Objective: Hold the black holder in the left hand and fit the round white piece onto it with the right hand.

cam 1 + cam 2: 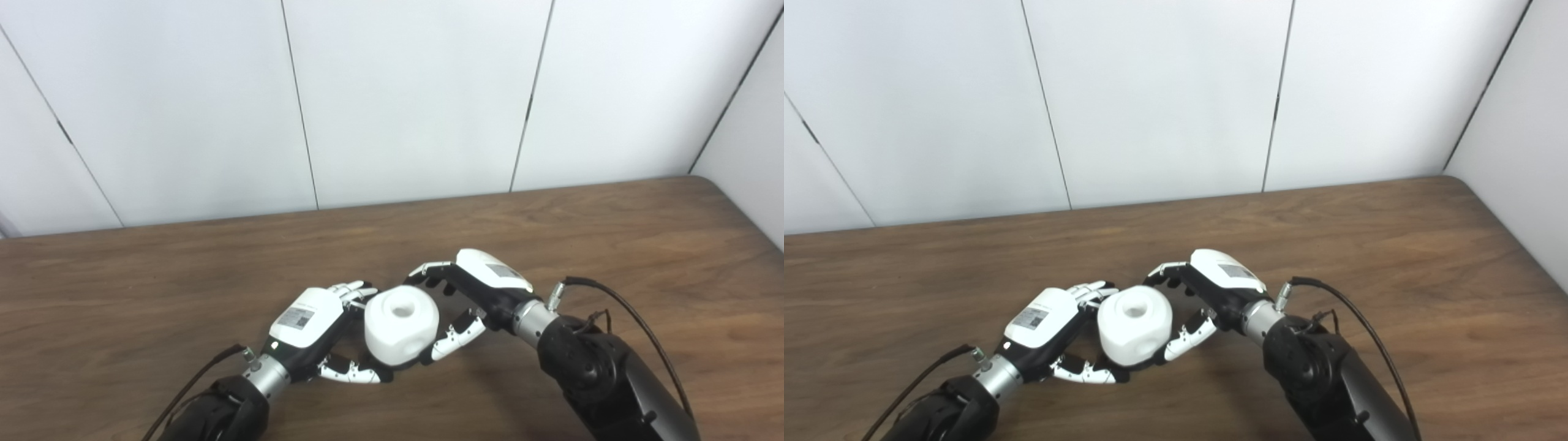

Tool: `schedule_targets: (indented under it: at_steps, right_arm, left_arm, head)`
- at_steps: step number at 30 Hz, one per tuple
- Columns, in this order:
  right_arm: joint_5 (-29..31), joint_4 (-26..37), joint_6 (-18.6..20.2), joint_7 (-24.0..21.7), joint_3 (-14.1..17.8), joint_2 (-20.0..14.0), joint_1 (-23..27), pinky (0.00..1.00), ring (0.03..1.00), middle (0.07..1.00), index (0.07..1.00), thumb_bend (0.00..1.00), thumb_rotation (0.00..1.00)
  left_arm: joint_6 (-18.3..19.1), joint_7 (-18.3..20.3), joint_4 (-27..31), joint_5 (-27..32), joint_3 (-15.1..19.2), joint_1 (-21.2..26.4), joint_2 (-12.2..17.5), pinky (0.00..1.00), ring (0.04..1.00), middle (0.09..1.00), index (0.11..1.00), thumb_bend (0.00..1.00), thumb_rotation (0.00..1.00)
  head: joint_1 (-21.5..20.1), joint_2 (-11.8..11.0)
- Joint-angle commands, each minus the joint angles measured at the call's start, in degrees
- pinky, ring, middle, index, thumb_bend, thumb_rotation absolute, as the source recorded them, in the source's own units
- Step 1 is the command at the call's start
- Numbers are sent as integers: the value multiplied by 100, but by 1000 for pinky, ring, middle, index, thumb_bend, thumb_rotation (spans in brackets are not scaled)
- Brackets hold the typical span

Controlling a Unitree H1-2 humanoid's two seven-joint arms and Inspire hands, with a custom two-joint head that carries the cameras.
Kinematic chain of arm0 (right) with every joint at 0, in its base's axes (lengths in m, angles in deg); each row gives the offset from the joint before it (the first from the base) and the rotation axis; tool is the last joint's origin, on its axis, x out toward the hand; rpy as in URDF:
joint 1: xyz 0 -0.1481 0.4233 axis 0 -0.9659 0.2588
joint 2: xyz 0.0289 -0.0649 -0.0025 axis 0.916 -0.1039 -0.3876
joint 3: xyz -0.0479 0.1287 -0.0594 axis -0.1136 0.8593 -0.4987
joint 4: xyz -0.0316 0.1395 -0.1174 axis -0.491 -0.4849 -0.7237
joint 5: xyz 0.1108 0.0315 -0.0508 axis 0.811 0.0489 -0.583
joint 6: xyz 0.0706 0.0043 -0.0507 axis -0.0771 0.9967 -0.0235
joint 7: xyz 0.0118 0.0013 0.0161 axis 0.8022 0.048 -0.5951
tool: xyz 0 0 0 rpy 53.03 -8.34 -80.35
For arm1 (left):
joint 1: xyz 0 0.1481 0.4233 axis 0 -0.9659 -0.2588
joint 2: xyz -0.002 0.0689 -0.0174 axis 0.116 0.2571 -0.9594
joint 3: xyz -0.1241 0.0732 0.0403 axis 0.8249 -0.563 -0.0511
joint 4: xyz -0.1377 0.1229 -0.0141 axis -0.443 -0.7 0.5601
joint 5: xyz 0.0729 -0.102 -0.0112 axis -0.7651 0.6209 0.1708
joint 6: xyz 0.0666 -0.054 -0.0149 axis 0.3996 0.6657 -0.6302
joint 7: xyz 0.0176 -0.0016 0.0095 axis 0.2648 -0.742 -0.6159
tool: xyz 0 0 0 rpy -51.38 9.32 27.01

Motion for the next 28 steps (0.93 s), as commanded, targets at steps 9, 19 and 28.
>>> schedule_targets:
  at_steps: [9, 19, 28]
  right_arm:
    - [26, 170, -175, 11, 104, -60, 172, 710, 807, 829, 762, 852, 244]
    - [11, 266, 228, -884, -48, -434, 450, 738, 884, 930, 931, 906, 271]
    - [450, 303, 554, -2175, 35, -1195, 846, 685, 931, 1000, 1000, 958, 159]
  left_arm:
    - [275, 530, -234, -373, -187, -212, 151, 893, 913, 861, 484, 525, 58]
    - [319, 573, -178, -408, -206, -215, 176, 892, 918, 866, 485, 525, 59]
    - [267, 528, -200, -403, -176, -219, 208, 900, 913, 862, 484, 525, 59]
  head:
    - [-12, 21]
    - [-47, 20]
    - [-35, 28]
